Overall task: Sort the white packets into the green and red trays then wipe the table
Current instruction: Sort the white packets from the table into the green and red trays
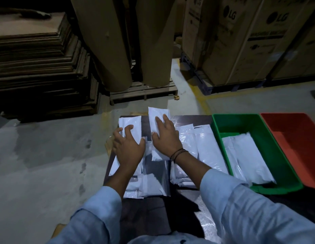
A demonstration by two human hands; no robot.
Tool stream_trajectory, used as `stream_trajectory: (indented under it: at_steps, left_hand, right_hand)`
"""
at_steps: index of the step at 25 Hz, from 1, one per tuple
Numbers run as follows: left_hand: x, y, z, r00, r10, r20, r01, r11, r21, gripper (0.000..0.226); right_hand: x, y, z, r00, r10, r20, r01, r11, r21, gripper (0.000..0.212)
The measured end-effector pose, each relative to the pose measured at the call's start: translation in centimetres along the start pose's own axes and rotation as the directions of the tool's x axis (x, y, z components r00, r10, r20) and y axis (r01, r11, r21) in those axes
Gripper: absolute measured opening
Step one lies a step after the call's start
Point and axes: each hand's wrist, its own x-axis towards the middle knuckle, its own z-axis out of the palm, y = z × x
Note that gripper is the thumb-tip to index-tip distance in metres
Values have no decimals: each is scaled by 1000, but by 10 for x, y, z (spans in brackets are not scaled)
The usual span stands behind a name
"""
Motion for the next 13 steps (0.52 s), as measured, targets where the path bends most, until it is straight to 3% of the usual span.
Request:
stream_trajectory:
  at_steps: [4, 13]
  left_hand:
    - [-4, 53, 12, 998, 52, 27, -51, 998, -37, 58]
    - [-62, 195, 82, 987, 127, 94, -123, 991, -51, 57]
  right_hand:
    - [-3, 35, -41, 999, -21, -48, 18, 998, -64, 62]
    - [-34, 179, -137, 991, 93, -95, -102, 990, -101, 64]
